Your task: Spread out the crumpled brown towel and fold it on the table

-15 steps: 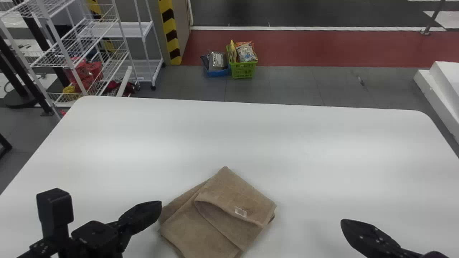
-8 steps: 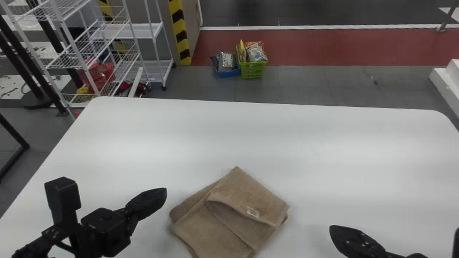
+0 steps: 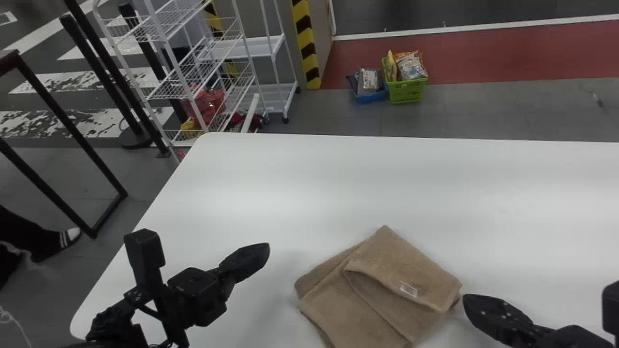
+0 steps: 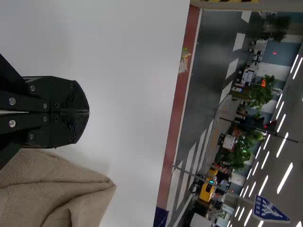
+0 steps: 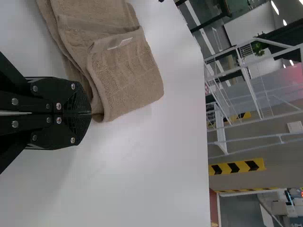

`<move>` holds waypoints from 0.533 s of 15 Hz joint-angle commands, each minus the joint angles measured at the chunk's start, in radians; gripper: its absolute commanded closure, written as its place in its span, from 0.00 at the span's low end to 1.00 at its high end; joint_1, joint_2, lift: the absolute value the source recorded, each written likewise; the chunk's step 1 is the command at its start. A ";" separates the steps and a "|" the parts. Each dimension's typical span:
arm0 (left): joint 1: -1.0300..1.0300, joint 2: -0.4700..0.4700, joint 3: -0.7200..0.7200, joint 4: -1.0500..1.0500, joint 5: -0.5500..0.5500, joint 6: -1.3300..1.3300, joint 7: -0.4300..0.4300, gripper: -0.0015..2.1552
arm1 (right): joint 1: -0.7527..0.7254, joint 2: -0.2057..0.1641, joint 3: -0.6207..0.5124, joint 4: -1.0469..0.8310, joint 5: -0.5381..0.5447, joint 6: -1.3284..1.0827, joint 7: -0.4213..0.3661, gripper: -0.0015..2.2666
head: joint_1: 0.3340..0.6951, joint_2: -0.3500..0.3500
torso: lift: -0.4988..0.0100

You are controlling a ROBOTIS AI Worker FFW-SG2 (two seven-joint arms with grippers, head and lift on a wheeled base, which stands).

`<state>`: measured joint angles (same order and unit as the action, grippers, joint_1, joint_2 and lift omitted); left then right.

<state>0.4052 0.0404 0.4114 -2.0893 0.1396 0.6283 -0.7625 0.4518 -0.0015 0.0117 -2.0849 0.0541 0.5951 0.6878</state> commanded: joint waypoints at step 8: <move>-0.011 -0.001 0.001 -0.005 0.012 0.009 -0.003 0.90 | -0.154 0.002 0.070 0.115 -0.013 0.012 -0.047 0.57 | 1.00 0.91 | 0.73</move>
<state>0.3942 0.0394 0.4124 -2.0929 0.1492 0.6353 -0.7653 0.3273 -0.0016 0.0708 -1.9881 0.0416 0.6059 0.6436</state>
